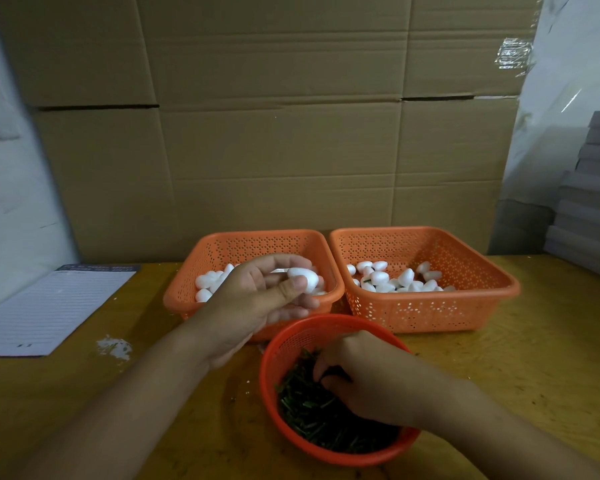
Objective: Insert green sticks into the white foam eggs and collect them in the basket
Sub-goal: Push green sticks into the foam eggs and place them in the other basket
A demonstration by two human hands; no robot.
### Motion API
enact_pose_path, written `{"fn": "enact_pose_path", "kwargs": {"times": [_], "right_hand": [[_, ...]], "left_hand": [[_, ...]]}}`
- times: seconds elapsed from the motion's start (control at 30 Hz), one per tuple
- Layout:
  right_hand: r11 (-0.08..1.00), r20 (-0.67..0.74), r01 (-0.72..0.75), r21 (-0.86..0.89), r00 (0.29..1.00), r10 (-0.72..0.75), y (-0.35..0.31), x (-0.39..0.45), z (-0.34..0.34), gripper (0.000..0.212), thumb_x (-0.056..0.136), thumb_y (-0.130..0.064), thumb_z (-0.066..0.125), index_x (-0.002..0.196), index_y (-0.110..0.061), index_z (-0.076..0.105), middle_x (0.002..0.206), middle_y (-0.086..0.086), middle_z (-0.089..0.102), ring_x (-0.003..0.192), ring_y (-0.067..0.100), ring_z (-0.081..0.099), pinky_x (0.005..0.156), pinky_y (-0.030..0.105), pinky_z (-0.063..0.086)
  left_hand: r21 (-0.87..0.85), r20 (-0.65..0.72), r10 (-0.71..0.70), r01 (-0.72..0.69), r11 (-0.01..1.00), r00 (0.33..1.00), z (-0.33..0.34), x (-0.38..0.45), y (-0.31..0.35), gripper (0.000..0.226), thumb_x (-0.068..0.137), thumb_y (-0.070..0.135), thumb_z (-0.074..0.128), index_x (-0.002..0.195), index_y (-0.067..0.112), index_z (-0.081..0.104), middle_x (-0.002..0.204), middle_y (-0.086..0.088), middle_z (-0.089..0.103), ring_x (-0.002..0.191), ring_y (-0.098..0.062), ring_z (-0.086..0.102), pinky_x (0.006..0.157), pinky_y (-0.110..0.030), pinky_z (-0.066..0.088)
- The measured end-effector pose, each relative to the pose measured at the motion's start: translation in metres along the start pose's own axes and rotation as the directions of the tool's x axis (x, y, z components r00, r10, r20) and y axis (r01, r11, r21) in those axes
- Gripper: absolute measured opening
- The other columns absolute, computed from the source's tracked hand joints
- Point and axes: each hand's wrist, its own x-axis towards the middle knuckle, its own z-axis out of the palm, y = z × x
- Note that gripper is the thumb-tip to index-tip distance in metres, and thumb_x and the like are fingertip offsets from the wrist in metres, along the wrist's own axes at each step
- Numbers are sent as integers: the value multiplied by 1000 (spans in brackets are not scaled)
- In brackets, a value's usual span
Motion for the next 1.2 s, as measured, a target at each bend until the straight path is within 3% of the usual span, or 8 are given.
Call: {"fn": "enact_pose_path", "kwargs": {"times": [0.23,0.33,0.43,0.63,0.73,0.87,1.03,1.2], "right_hand": [[1000,37,18,4,999,-18,-6,-2,-4,17,98,-20,53,94,-20,70,98,-9,65,86,6,56,79,23,46],[998,138,37,45,990,-43,-6,-2,-6,23,99,-42,54,112,-26,66,112,-12,58,99,2,51,82,17,40],[998,209,37,43,977,-45,-3,-2,-5,30,96,-44,60,124,-34,61,124,-13,52,113,6,50,95,25,43],[997,-8,34,73,999,-33,-4,2,0,22,93,-13,62,107,-28,72,110,-15,68,99,-4,56,84,8,42],[991,-105,30,133,994,-16,-5,3,2,24,92,-10,64,105,-27,74,108,-15,71,101,-2,61,88,15,47],[972,-206,-9,235,977,59,-5,4,1,16,88,-16,71,95,-29,76,93,-18,73,90,-6,63,79,8,46],[962,-222,-25,272,971,88,-5,3,-2,15,87,-15,72,81,-28,74,79,-21,70,81,-8,63,72,6,44],[951,-195,-50,305,974,114,-5,4,1,18,90,-11,69,97,-27,73,89,-16,71,84,-9,63,72,6,45]], "left_hand": [[27,9,-38,38,999,999,4,-1,0,23,86,38,66,105,27,72,113,-13,74,89,-25,73,77,-30,59],[44,12,-36,35,998,999,4,-1,0,23,84,39,67,104,27,72,113,-11,74,88,-23,73,77,-30,59],[49,14,-34,33,998,999,3,0,0,24,83,39,68,104,27,72,113,-10,74,87,-21,72,76,-28,58],[60,28,-22,20,998,999,0,1,-3,23,86,41,71,105,29,72,114,-10,74,89,-21,73,75,-28,58],[69,29,-21,19,997,999,-1,1,-4,25,83,43,71,105,31,72,114,-10,74,89,-20,73,76,-29,58],[62,29,-28,26,998,999,-2,1,-4,26,83,43,71,105,30,72,116,-10,73,90,-21,73,78,-31,58],[63,15,-42,41,997,999,-2,1,-5,31,91,34,66,119,22,69,117,-10,73,90,-21,72,78,-29,57],[81,5,-45,44,996,999,-2,1,-4,36,86,37,67,118,21,70,115,-10,73,89,-21,72,78,-29,57]]}}
